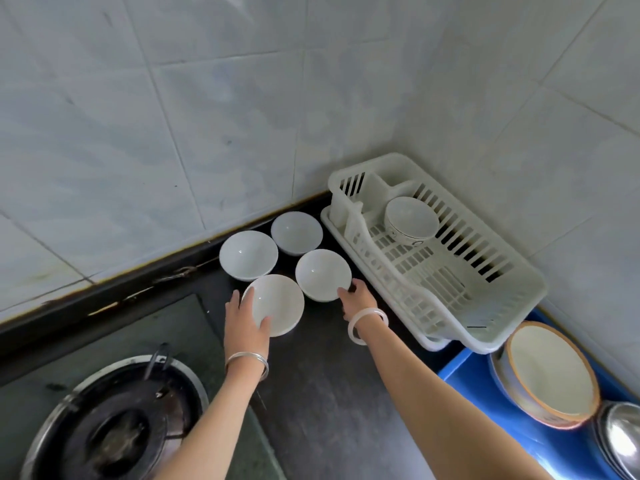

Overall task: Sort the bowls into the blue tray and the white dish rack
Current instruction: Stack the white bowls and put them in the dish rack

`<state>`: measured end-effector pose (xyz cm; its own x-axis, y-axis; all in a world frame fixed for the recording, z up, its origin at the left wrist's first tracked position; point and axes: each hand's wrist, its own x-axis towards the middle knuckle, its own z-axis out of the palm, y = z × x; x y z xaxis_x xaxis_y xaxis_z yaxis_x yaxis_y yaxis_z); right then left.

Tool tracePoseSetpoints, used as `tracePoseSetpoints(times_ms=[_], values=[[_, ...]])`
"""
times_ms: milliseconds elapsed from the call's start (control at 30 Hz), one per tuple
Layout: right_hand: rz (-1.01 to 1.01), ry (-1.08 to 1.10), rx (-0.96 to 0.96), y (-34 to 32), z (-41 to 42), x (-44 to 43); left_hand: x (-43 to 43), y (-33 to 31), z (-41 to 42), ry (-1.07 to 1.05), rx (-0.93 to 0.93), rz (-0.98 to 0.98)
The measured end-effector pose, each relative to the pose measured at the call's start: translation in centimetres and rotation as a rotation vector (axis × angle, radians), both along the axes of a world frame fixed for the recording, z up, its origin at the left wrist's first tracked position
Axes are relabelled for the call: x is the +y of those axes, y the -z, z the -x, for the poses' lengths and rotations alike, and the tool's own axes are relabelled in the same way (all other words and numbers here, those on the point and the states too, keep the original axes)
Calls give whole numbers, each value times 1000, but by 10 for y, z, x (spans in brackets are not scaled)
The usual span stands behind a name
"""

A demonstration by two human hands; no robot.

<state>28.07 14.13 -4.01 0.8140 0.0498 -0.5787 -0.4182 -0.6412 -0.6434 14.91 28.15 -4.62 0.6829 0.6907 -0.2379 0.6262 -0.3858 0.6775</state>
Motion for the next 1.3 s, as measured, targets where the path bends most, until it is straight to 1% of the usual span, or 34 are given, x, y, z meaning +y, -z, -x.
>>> tracePoseSetpoints(times_ms=[67,167,233,333,467,567,667,767,967,1133,1300], values=[[-63,76,51,8,-2,6,4,8,6,-54,-14,69],[-299,296,160,16,-6,12,9,17,14,-137,-71,216],[-381,370,161,18,-8,12,10,21,17,-186,-124,333],[-391,403,126,14,-7,8,10,22,18,-225,-201,463],[-415,387,66,-1,-5,1,12,22,17,-235,-223,541],[-436,312,20,-16,-1,3,13,25,18,-231,-264,566],[-383,155,-7,-28,6,13,15,28,18,-254,-306,632],[-321,36,-3,-35,14,27,15,30,16,-340,-358,749],[-64,-161,-57,-40,25,48,18,25,10,-418,-429,825],[82,-236,-81,-39,27,51,18,27,8,-444,-420,826],[121,-250,-73,-32,27,54,19,32,7,-364,-350,696]])
